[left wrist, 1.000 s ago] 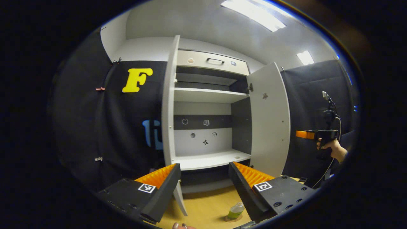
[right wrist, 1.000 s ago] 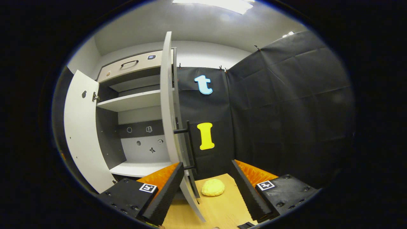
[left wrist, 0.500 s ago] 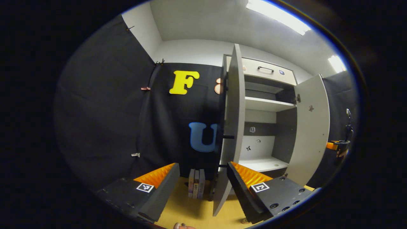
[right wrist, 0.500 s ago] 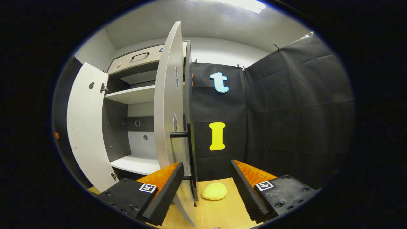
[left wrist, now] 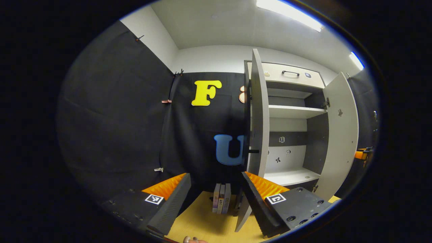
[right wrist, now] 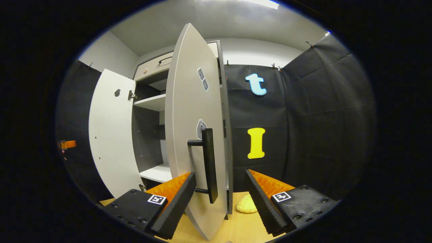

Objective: Grasp the bottle in the cabinet with the left hand and place it on the coaster, then close the right door with the right hand and the left door with the left hand.

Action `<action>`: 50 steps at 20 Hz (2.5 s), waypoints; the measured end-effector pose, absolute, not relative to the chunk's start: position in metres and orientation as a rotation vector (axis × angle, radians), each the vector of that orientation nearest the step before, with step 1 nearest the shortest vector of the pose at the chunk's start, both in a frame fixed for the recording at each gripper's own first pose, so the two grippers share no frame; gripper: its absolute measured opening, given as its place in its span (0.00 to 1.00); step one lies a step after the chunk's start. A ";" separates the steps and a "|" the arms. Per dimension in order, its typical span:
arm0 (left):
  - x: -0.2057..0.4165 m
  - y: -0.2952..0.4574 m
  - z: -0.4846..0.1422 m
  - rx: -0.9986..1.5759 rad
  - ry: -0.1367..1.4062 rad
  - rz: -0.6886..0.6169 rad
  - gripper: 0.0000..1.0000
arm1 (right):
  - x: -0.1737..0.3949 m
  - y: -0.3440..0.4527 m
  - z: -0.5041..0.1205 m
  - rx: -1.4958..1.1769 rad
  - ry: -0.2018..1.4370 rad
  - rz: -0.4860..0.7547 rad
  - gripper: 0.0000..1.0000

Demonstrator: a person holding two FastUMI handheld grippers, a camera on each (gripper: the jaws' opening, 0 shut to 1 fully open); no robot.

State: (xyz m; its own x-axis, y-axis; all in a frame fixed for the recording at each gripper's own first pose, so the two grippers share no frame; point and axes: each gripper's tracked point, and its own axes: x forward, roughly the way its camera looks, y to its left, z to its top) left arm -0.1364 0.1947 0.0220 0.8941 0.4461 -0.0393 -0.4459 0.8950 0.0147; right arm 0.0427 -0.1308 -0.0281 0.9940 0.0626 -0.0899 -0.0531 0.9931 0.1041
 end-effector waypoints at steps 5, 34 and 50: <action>-0.119 0.186 0.018 0.028 0.060 0.446 0.94 | 0.060 -0.097 -0.037 0.144 0.110 0.133 0.98; -0.031 0.152 -0.013 -0.027 0.083 0.207 0.92 | 0.048 -0.050 -0.058 0.139 0.175 0.196 0.99; 0.038 0.030 -0.029 -0.052 0.072 -0.106 0.95 | 0.038 -0.105 -0.041 0.131 0.149 0.102 0.99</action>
State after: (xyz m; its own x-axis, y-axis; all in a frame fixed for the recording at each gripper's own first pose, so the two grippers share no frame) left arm 0.0380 0.0303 -0.0294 0.9919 -0.1072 -0.0686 0.1035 0.9931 -0.0557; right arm 0.0375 -0.1047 -0.0412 0.9837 0.1109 -0.1415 -0.0913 0.9862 0.1379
